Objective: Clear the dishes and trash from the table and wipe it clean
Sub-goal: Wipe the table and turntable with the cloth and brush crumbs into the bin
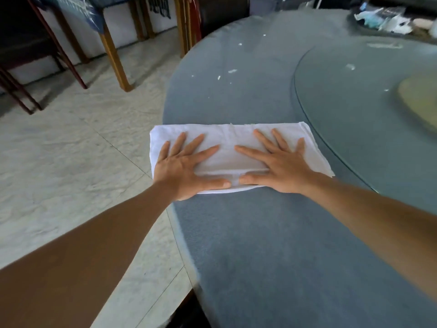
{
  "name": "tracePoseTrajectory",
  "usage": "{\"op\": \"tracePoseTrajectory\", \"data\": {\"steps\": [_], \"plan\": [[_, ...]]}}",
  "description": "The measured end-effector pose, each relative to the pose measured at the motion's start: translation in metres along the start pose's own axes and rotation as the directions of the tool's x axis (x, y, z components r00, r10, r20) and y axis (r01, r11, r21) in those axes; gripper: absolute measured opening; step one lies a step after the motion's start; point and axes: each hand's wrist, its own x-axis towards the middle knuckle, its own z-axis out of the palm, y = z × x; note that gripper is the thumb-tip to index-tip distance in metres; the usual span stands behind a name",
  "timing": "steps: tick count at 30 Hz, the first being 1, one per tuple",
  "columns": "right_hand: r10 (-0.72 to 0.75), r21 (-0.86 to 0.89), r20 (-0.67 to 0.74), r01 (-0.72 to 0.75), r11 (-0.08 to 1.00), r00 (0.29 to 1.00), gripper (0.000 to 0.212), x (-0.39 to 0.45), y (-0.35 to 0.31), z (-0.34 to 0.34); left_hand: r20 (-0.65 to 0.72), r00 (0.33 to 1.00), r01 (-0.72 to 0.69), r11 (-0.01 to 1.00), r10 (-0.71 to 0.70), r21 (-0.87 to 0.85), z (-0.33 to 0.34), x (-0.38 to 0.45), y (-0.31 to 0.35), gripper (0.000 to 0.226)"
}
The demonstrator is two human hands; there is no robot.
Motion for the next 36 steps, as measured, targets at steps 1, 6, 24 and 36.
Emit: {"op": "tracePoseTrajectory", "data": {"steps": [1,6,24,36], "plan": [[0.016,0.006,-0.005,-0.016,1.000,1.000,0.078,0.007,-0.001,-0.001,0.006,1.000,-0.019,1.000,0.019,0.001,-0.003,0.011,-0.006,0.103],[0.080,-0.001,-0.012,-0.080,0.997,0.997,0.078,0.043,-0.007,-0.011,-0.019,0.996,-0.093,0.995,0.093,-0.018,-0.014,0.055,-0.032,0.100],[0.297,0.087,-0.035,-0.293,0.952,0.954,0.083,0.157,-0.013,-0.036,0.050,0.949,-0.313,0.950,0.311,0.016,-0.052,0.212,-0.095,0.101],[0.453,0.144,-0.019,-0.446,0.883,0.891,0.081,0.255,0.010,-0.067,0.086,0.870,-0.486,0.874,0.485,0.001,-0.084,0.358,-0.113,0.102]]}}
